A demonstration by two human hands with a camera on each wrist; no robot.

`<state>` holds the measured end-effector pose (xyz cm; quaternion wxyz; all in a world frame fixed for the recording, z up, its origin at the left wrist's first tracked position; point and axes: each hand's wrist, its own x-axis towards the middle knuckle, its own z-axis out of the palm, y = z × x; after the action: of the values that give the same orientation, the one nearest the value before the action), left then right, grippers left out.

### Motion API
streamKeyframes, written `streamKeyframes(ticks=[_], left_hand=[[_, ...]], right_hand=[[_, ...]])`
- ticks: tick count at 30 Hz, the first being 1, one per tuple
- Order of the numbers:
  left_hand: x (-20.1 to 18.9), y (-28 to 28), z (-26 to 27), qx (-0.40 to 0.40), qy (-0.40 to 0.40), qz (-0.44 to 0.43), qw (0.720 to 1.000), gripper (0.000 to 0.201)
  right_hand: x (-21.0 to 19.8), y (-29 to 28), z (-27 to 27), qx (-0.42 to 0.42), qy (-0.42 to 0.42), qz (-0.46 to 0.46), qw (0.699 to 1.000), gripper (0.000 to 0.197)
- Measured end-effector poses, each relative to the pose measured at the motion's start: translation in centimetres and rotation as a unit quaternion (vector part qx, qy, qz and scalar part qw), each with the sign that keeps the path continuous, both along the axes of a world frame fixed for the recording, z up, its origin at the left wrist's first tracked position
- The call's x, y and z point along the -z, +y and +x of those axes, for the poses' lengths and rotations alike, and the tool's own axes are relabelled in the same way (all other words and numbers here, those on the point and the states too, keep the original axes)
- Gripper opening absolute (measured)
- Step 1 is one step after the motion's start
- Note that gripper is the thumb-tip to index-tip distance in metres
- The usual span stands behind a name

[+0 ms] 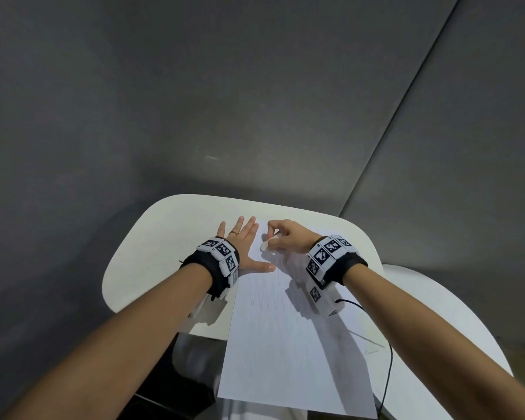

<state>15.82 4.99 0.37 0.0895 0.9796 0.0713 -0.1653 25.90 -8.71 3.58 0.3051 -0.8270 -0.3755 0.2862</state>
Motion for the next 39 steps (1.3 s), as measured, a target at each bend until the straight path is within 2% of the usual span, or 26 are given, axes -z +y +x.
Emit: streamKeyframes(ticks=[2, 6, 8, 11, 13, 16, 17, 20, 22, 24, 25, 29, 33, 37, 39], left_hand=[[-0.1, -0.1, -0.2, 0.015, -0.005, 0.003, 1.0, 0.114], [0.5, 0.1, -0.9, 0.055, 0.004, 0.026, 0.998, 0.118], [0.6, 0.2, -1.1, 0.057, 0.012, 0.033, 0.998, 0.12], [0.5, 0.2, -1.1, 0.056, 0.0, 0.024, 0.998, 0.12], [0.1, 0.1, -1.2, 0.068, -0.006, 0.008, 0.998, 0.12], [-0.9, 0.7, -1.5, 0.102, -0.01, 0.003, 0.995, 0.122], [-1.2, 0.9, -1.7, 0.11, -0.011, 0.011, 0.994, 0.123], [-1.3, 1.0, -2.0, 0.112, -0.007, 0.026, 0.993, 0.125], [-1.3, 0.8, -2.0, 0.108, 0.001, 0.024, 0.994, 0.124], [-1.3, 0.8, -1.8, 0.103, 0.004, 0.026, 0.994, 0.125], [-1.3, 0.8, -1.7, 0.098, 0.005, 0.028, 0.995, 0.126], [-0.9, 0.9, -1.7, 0.076, 0.007, 0.031, 0.997, 0.128], [-0.9, 0.9, -1.9, 0.072, 0.0, 0.017, 0.997, 0.128], [-0.7, 1.1, -2.1, 0.069, -0.011, -0.003, 0.998, 0.129], [-0.5, 1.1, -2.1, 0.069, -0.014, -0.007, 0.997, 0.128]], right_hand=[[0.1, 0.1, 0.1, 0.033, -0.037, 0.009, 0.999, 0.014], [0.8, 0.5, -0.1, 0.074, -0.108, 0.016, 0.991, 0.026], [0.6, 0.0, -0.3, 0.05, -0.068, 0.008, 0.996, 0.03], [0.1, -1.0, -0.5, -0.032, 0.023, -0.036, 0.999, 0.022], [0.1, -1.2, -0.6, -0.018, -0.013, -0.038, 0.999, 0.018], [0.3, -1.0, -1.3, 0.046, -0.114, 0.015, 0.992, 0.019], [0.3, -1.1, -1.6, 0.036, -0.108, 0.019, 0.993, 0.019], [0.1, -1.7, -1.7, -0.037, -0.011, -0.016, 0.999, 0.019], [-0.2, -1.6, -1.4, -0.035, -0.03, -0.027, 0.999, 0.018], [-0.3, -1.4, -1.6, 0.007, -0.098, -0.01, 0.995, 0.019], [-0.3, -1.4, -1.8, 0.011, -0.103, -0.01, 0.995, 0.02], [-0.7, -1.5, -2.5, -0.055, -0.039, -0.071, 0.995, 0.028], [-0.4, -0.7, -2.7, 0.029, -0.103, -0.022, 0.994, 0.03], [-0.7, -0.7, -3.1, -0.045, -0.005, -0.059, 0.997, 0.027], [-0.5, -0.4, -2.7, -0.019, -0.037, -0.055, 0.998, 0.021]])
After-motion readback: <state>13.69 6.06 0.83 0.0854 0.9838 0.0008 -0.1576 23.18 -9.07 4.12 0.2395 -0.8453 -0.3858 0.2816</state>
